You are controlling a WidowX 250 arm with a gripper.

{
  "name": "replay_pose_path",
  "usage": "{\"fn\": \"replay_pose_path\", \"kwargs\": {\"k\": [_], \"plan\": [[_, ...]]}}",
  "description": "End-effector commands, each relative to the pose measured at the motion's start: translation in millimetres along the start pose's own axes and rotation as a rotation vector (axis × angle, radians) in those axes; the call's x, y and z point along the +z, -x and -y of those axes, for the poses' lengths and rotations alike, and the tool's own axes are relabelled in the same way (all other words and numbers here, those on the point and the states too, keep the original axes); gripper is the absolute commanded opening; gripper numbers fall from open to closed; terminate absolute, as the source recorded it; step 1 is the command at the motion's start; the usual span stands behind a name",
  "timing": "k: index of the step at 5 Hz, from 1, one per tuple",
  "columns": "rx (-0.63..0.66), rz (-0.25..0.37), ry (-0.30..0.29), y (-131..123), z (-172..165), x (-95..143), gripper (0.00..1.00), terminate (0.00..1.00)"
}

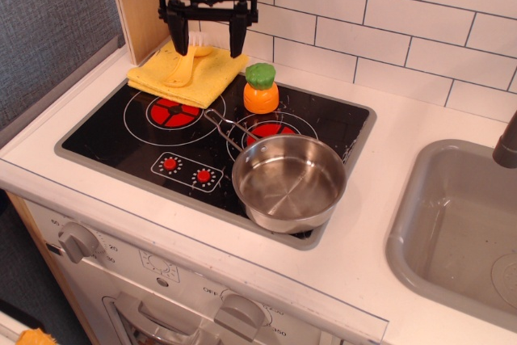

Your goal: Place the yellow brush behind the pot

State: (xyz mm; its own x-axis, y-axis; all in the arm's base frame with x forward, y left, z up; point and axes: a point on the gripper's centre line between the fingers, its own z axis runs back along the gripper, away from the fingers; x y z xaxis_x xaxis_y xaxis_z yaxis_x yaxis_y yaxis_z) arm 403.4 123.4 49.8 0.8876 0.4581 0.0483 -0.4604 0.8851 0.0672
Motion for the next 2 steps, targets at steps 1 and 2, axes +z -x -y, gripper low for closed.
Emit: {"fn": "replay_pose_path", "kwargs": {"k": [1, 2], "plan": [[0.027, 0.041, -0.045, -22, -16, 11, 1.0, 0.0], [0.024, 0.037, -0.037, -22, -28, 12, 1.0, 0.0]]}}
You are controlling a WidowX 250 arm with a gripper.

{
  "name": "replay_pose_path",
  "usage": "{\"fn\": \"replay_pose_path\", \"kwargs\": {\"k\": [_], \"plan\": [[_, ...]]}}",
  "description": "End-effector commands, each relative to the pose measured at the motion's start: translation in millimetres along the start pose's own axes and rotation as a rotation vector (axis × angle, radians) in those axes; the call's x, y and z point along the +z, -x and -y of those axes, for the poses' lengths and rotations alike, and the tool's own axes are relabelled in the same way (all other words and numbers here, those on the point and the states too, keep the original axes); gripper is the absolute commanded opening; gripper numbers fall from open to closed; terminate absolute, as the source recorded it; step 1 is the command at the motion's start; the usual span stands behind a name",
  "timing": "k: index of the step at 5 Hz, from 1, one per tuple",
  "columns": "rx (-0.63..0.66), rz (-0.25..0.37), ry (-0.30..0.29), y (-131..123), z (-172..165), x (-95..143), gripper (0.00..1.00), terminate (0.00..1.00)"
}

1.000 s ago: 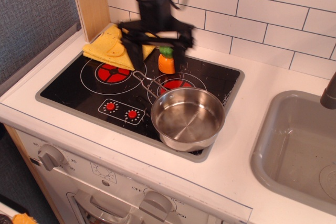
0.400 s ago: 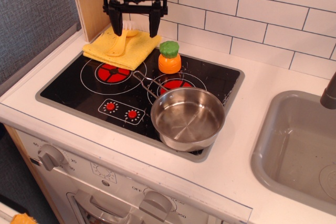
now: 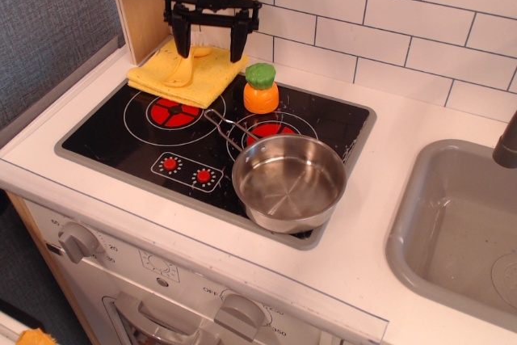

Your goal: Place the yellow brush behind the pot

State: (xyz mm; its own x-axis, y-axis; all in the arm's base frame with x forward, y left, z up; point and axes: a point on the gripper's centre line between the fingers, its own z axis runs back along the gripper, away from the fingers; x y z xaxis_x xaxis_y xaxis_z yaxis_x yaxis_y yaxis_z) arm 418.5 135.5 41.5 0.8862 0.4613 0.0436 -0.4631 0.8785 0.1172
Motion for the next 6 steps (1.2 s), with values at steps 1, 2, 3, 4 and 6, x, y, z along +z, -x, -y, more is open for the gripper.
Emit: {"fn": "replay_pose_path", "kwargs": {"k": [1, 2, 3, 4, 6], "plan": [[-0.008, 0.037, 0.035, -6, -33, 20, 1.0, 0.0], [-0.042, 0.038, 0.066, -7, -34, 12, 1.0, 0.0], [-0.05, 0.044, 0.078, -7, -30, 6, 1.0, 0.0], [-0.058, 0.037, 0.063, -8, -27, -1, 1.0, 0.0], [-0.067, 0.03, 0.051, -5, -21, -6, 0.0, 0.0]]}}
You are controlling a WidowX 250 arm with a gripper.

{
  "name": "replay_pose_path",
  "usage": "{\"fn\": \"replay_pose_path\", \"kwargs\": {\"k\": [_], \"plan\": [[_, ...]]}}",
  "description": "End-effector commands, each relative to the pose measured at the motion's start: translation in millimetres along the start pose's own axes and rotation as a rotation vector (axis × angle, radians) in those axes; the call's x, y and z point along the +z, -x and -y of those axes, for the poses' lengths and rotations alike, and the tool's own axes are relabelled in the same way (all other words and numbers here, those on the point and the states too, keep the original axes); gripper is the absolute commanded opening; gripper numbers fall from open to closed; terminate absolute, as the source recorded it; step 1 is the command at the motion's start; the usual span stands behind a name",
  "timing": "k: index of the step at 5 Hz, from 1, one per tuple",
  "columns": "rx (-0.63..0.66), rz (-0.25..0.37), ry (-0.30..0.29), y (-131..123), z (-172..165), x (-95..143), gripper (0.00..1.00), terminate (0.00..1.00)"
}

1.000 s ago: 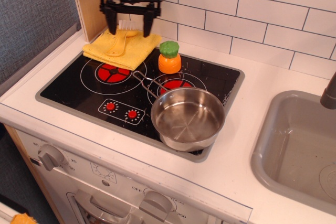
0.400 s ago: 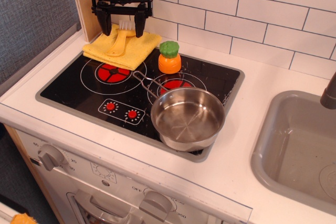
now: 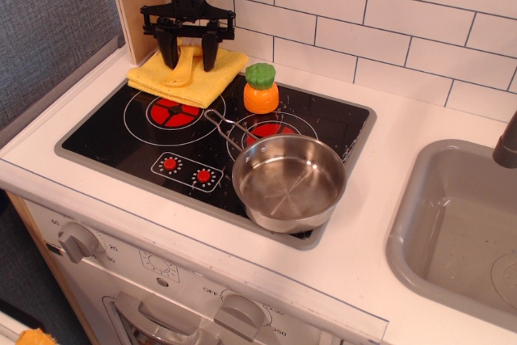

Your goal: Place the yellow brush behind the pot

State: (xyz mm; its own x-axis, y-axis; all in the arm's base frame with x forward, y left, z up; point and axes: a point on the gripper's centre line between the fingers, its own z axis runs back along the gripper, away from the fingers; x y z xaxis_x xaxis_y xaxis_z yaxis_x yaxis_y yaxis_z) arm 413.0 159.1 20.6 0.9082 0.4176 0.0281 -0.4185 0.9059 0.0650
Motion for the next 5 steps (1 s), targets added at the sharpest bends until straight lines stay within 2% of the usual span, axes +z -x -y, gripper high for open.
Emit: {"fn": "replay_pose_path", "kwargs": {"k": [1, 2, 3, 4, 5], "plan": [[-0.023, 0.059, -0.013, 4, 3, 26, 0.0, 0.0], [-0.045, 0.154, -0.003, 16, 11, 65, 0.0, 0.0], [-0.14, 0.271, 0.047, 37, 49, 106, 0.0, 0.0], [-0.293, 0.279, 0.119, 49, 93, 114, 0.0, 0.0], [-0.416, 0.223, 0.139, 63, 143, 95, 0.0, 0.0]]}}
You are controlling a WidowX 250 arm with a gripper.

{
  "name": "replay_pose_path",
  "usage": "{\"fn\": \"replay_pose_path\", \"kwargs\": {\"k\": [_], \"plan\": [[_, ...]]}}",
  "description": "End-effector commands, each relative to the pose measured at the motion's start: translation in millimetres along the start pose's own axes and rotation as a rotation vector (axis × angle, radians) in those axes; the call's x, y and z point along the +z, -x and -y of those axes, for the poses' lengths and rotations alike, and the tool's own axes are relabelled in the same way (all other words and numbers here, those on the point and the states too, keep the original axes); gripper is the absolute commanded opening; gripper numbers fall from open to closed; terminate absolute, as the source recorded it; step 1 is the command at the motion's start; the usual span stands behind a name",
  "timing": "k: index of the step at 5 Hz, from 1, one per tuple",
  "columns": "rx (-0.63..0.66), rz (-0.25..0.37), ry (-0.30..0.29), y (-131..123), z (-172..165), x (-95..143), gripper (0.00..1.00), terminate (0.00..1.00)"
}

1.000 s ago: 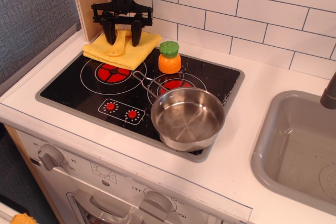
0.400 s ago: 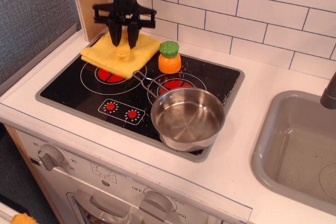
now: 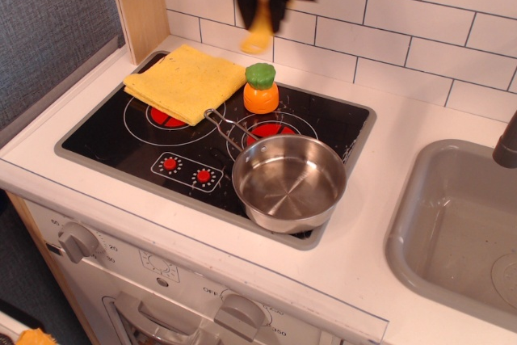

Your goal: Place the yellow brush behind the pot

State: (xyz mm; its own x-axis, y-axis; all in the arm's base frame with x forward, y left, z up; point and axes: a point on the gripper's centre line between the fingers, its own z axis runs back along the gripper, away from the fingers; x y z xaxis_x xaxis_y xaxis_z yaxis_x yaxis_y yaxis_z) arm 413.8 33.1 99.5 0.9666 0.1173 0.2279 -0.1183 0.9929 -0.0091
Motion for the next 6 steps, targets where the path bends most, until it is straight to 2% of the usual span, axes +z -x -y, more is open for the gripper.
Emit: {"fn": "replay_pose_path", "kwargs": {"k": [1, 2, 3, 4, 5, 6], "plan": [[-0.171, -0.046, 0.043, 10, 77, -16, 0.0, 0.0], [-0.179, -0.065, 0.024, 24, 82, -24, 0.0, 0.0], [-0.122, -0.078, 0.02, 34, 74, -27, 0.0, 0.0], [-0.072, -0.089, 0.029, 38, 67, -28, 1.0, 0.0], [-0.077, -0.098, 0.027, 39, 66, -22, 1.0, 0.0], [-0.091, -0.082, 0.048, 40, 67, -9, 1.0, 0.0]]}}
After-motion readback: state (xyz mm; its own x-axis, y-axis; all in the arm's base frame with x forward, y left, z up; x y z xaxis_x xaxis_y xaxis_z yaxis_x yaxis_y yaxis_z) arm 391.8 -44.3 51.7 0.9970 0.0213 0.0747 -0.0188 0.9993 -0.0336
